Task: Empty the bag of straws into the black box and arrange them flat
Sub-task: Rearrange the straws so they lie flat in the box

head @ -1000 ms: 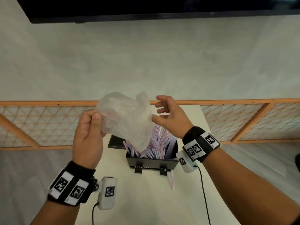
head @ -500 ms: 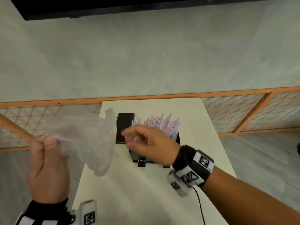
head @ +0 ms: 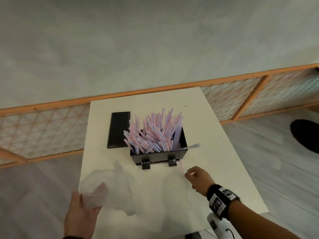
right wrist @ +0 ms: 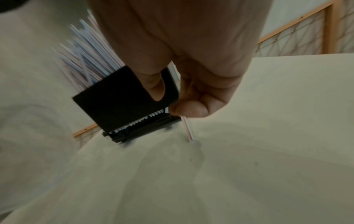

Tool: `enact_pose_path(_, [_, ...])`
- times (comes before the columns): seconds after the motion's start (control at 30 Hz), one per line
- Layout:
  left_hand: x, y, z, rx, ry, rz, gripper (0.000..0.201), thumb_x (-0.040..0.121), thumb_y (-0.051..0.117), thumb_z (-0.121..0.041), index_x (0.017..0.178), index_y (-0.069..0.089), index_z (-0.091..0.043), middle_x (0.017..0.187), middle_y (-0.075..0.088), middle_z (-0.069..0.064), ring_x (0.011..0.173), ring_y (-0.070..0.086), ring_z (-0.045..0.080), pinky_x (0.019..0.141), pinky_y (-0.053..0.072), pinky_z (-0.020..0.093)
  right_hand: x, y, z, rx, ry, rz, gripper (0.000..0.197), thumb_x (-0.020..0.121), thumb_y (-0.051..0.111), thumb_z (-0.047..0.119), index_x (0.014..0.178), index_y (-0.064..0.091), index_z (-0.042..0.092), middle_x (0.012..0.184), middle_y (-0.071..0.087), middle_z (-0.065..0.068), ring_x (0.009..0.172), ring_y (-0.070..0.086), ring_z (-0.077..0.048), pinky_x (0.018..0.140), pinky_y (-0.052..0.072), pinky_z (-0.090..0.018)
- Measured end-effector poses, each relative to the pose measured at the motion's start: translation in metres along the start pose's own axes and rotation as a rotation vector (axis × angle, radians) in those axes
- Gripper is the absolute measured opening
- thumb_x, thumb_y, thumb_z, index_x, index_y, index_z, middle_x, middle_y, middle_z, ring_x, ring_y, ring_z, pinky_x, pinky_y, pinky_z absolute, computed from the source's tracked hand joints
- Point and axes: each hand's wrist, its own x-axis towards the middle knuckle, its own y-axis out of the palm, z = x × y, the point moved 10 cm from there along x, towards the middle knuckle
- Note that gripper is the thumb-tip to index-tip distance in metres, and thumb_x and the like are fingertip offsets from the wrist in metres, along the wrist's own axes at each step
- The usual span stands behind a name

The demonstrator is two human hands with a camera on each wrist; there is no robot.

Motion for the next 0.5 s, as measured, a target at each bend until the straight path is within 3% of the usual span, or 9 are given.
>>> enact_pose_path(0.03, [-0.003,-0.007,-0.007,0.150,0.025,-0.216,0.083,0.109,0.004,-0.057,0.145,0.053,-0.001,0.153,0.042,0.030,0.142,0.046,0.035,0.120,0.032,0.058,0.008,-0.003,0.001,-0.031,0.023,-0.057,0.030,0.096,0.066,0.040,0.116,0.063,0.018,0.094,0.068,-0.001,0.080,0.065,-0.021,0.071,0.048,-0.027])
enact_pose_path(0.07, [-0.009,-0.019,-0.020,0.363,0.110,-0.401,0.064,0.112,0.025,-0.049,0.136,0.063,-0.005,0.138,0.062,0.023,0.125,0.064,0.031,0.105,0.053,0.051,0.015,-0.005,0.003,-0.057,0.048,-0.096,0.037,0.097,0.065,0.042,0.124,0.061,0.017,0.105,0.068,-0.004,0.093,0.065,-0.024,0.079,0.047,-0.026])
enact_pose_path(0.1, [-0.007,-0.021,-0.024,0.477,0.135,-0.419,0.053,0.110,0.038,-0.044,0.132,0.066,-0.005,0.129,0.070,0.017,0.118,0.069,0.029,0.100,0.056,0.047,0.021,-0.005,0.006,-0.076,0.072,-0.117,0.043,0.097,0.063,0.043,0.130,0.058,0.015,0.117,0.067,-0.008,0.105,0.064,-0.027,0.087,0.046,-0.027])
enact_pose_path(0.13, [-0.006,-0.025,-0.027,0.602,0.111,-0.427,0.051,0.106,0.044,-0.047,0.128,0.070,-0.009,0.128,0.071,0.014,0.120,0.067,0.029,0.105,0.051,0.048,0.026,-0.003,0.009,-0.096,0.094,-0.120,0.049,0.098,0.062,0.045,0.135,0.057,0.013,0.127,0.065,-0.011,0.116,0.062,-0.029,0.093,0.045,-0.029])
enact_pose_path(0.2, [-0.003,-0.034,-0.028,0.947,0.026,-0.415,0.059,0.092,0.052,-0.070,0.117,0.076,-0.021,0.125,0.072,0.009,0.120,0.065,0.027,0.112,0.043,0.049,0.037,0.004,0.016,-0.171,0.115,-0.114,0.051,0.100,0.058,0.047,0.134,0.059,0.008,0.133,0.063,-0.012,0.124,0.059,-0.030,0.095,0.044,-0.030])
enact_pose_path(0.27, [-0.007,-0.046,-0.042,1.198,0.035,-0.512,0.072,0.078,0.064,-0.079,0.110,0.074,-0.014,0.113,0.075,0.010,0.107,0.070,0.031,0.100,0.051,0.050,0.047,0.010,0.022,-0.223,0.124,-0.111,0.049,0.101,0.053,0.048,0.118,0.067,0.005,0.121,0.068,-0.014,0.114,0.064,-0.032,0.084,0.045,-0.031])
enact_pose_path(0.33, [-0.018,-0.050,-0.057,1.196,0.130,-0.648,0.064,0.086,0.077,-0.053,0.129,0.063,-0.006,0.127,0.069,0.016,0.117,0.065,0.035,0.099,0.047,0.046,0.054,0.015,0.027,-0.223,0.117,-0.111,0.050,0.102,0.050,0.049,0.107,0.071,0.003,0.110,0.072,-0.016,0.104,0.067,-0.034,0.079,0.046,-0.031])
enact_pose_path(0.4, [-0.027,-0.060,-0.064,1.149,0.138,-0.732,0.068,0.092,0.077,-0.027,0.146,0.045,-0.004,0.143,0.058,0.015,0.127,0.058,0.031,0.103,0.040,0.041,0.059,0.018,0.030,-0.208,0.119,-0.134,0.046,0.103,0.051,0.044,0.108,0.071,0.003,0.110,0.072,-0.016,0.103,0.067,-0.034,0.080,0.047,-0.032])
enact_pose_path(0.5, [-0.038,-0.067,-0.079,1.131,0.206,-0.759,0.061,0.092,0.075,-0.011,0.145,0.046,0.001,0.145,0.056,0.019,0.126,0.057,0.030,0.100,0.037,0.035,0.057,0.018,0.029,-0.207,0.141,-0.161,0.032,0.101,0.056,0.030,0.111,0.070,0.003,0.115,0.071,-0.017,0.108,0.065,-0.035,0.085,0.048,-0.032])
